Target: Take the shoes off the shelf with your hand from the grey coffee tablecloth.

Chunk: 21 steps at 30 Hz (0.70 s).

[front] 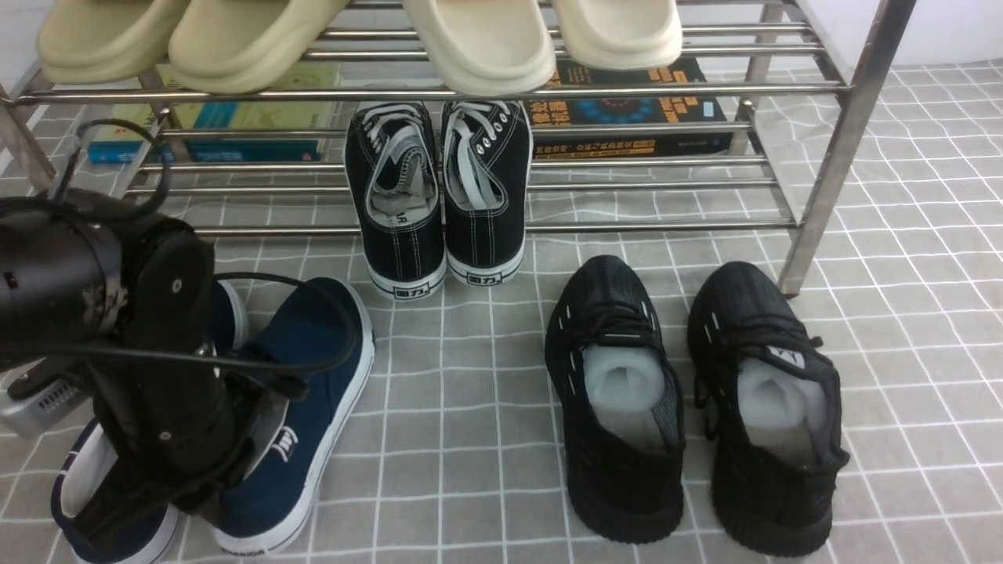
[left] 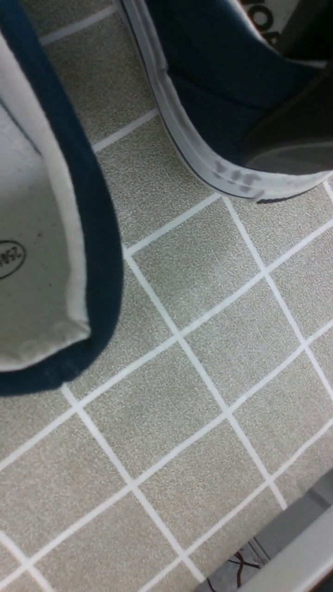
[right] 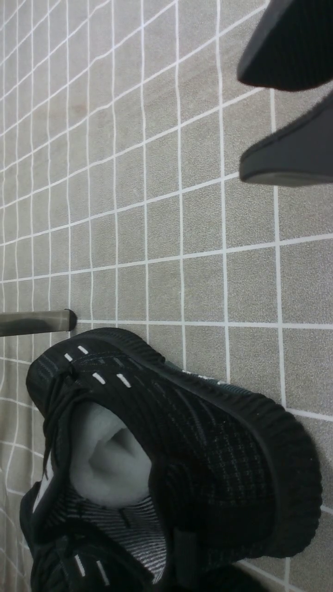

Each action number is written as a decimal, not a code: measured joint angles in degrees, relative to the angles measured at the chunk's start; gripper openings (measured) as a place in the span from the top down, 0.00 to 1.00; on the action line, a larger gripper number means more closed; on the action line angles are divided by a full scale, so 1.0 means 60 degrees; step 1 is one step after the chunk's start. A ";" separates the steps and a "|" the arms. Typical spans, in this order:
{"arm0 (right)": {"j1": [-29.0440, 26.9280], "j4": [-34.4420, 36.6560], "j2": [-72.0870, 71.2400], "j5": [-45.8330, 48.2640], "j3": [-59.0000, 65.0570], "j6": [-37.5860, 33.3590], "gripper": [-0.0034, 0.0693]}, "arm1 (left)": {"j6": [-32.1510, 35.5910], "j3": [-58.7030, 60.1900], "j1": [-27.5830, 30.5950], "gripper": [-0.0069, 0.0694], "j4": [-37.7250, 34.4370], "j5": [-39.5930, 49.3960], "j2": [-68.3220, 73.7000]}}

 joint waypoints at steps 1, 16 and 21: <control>0.0000 0.0000 0.0000 0.0000 0.0000 0.0000 0.62 | 0.0000 0.0000 0.0000 0.80 -0.0039 0.0009 0.0000; 0.0000 0.0000 0.0000 0.0000 0.0000 0.0000 0.62 | 0.3127 -0.2406 0.0443 0.47 0.1036 0.2036 -0.0558; 0.0000 0.0000 0.0000 0.0000 0.0000 0.0000 0.62 | 0.6587 -0.2828 0.0450 0.78 0.0405 0.2215 -0.1764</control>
